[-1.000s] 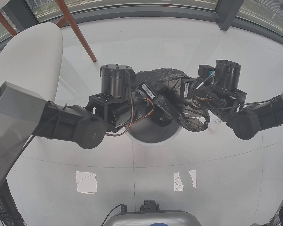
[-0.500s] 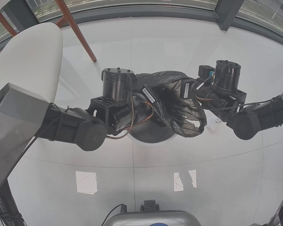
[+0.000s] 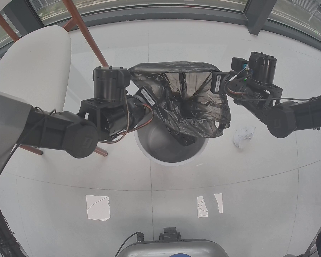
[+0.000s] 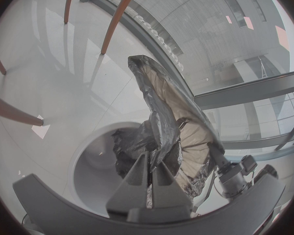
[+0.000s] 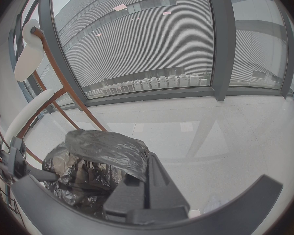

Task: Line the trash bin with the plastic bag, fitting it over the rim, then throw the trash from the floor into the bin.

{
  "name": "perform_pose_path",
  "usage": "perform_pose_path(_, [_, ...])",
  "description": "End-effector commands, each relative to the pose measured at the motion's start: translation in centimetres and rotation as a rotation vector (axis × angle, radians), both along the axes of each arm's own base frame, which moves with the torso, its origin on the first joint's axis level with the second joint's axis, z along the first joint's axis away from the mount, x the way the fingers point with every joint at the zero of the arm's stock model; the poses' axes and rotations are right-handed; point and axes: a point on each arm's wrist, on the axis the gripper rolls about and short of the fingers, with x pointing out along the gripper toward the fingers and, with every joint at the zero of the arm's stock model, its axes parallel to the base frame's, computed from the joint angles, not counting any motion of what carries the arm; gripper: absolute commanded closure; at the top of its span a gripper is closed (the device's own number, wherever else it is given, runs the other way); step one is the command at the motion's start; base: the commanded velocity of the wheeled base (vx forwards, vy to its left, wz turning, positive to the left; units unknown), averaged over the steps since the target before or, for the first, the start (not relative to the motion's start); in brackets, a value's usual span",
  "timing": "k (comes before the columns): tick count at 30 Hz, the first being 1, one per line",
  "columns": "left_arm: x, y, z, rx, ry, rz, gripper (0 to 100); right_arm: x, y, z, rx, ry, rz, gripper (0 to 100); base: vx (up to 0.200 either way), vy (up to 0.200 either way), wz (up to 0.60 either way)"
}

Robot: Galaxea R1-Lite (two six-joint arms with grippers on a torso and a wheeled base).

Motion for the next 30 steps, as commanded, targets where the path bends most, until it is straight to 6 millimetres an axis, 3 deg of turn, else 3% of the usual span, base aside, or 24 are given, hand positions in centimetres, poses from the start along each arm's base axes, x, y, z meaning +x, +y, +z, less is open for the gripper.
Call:
perform_pose_path(1, [0.3, 0.2, 1.7, -0.026, -0.045, 0.007, 100, 1.0, 0.0, -0.2, 0.000, -0.001, 0.004, 100, 0.000, 0.000, 0.00])
perform_pose_path(5, [0.5, 0.1, 2.5, -0.038, -0.065, 0.007, 100, 1.6, 0.1, -0.3, 0.002, -0.005, 0.003, 100, 0.000, 0.000, 0.00])
perform_pose_path(15, [2.1, 0.8, 2.0, -0.019, -0.047, 0.041, 100, 4.5, -0.8, -2.1, -0.017, 0.035, -0.020, 100, 0.000, 0.000, 0.00])
perform_pose_path(18, [2.3, 0.9, 1.9, -0.017, -0.044, 0.046, 100, 5.1, -1.3, -1.9, -0.018, 0.038, -0.031, 100, 0.000, 0.000, 0.00])
perform_pose_path(30, [1.7, 1.3, -1.7, 0.074, 0.110, 0.048, 100, 5.7, -3.3, -3.4, -0.038, 0.091, -0.068, 100, 0.000, 0.000, 0.00])
